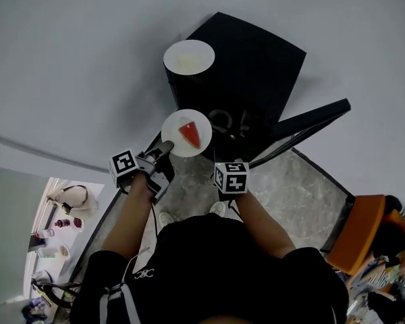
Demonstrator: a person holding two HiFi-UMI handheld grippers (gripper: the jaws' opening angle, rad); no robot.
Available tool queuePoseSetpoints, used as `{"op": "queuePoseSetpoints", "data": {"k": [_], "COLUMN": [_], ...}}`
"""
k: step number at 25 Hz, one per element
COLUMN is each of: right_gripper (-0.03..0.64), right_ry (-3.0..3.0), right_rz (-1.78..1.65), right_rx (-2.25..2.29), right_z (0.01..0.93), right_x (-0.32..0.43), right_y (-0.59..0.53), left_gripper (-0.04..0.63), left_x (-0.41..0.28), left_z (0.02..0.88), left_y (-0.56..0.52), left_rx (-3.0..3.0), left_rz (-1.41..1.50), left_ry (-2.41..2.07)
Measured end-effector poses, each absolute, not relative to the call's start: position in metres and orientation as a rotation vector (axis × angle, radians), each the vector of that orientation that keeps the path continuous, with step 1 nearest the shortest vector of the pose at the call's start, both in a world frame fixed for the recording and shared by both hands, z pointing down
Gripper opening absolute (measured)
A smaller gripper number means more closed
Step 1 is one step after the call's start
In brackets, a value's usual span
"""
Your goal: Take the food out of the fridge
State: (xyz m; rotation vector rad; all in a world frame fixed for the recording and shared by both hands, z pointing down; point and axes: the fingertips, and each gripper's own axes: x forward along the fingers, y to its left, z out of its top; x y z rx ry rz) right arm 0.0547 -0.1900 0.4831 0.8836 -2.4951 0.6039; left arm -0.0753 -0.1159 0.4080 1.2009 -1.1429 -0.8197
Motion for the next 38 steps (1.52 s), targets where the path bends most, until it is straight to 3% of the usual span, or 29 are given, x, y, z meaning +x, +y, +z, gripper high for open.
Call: {"op": "queuePoseSetpoints", "data": {"k": [18,26,38], "right_gripper": [-0.006,-0.006,-0.006], "right_ry": [-2.497,-2.472,-2.480], "right_rz": [0.630,0.656,0.616], "right_rx": [0.905,0.918,0.989], "right_z": [0.482,0.491,0.479], "right_x": [0.056,0.074,0.078], "right_y": [-0.190,-0.224,-0.191], "left_gripper": [0.011,0.012,0.021], "left_x": [-0.042,-0.018,-0.018], "left_z": [0.302,0.297,0.284], "left_y": [-0.159,-0.238,-0.239], "left_rx": [1.391,1.331,1.347], "left_rz": [-0.868,-0.879,-0.882], "left_ry": [-0.973,-0.966,-1.015]}}
